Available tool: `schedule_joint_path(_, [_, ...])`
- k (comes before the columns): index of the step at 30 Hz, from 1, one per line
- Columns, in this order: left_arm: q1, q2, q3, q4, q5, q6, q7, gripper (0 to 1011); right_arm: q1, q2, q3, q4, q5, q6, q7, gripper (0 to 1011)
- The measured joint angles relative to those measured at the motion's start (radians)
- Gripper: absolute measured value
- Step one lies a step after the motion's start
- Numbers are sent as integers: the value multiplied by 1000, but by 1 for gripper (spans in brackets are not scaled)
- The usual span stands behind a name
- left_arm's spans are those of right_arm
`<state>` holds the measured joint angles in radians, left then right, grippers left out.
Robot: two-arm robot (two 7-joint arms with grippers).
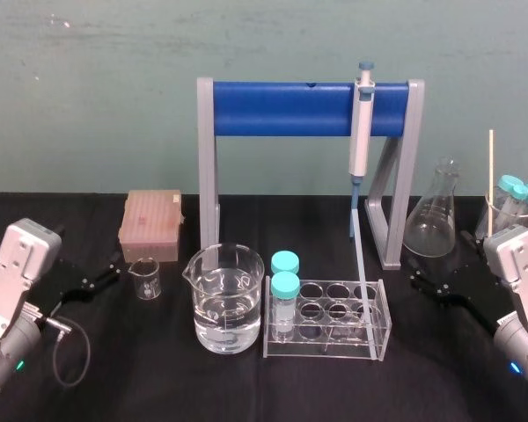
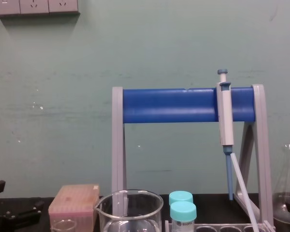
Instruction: Pick up the stirring rod with one hand, then place it down.
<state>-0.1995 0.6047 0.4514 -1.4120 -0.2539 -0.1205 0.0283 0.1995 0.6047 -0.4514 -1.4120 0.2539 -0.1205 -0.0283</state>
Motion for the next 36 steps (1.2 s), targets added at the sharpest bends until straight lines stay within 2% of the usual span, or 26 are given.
schedule_joint_path(36, [0,0,0,0,0,0,0,1000,0,0,0,0,0,0,0,1000])
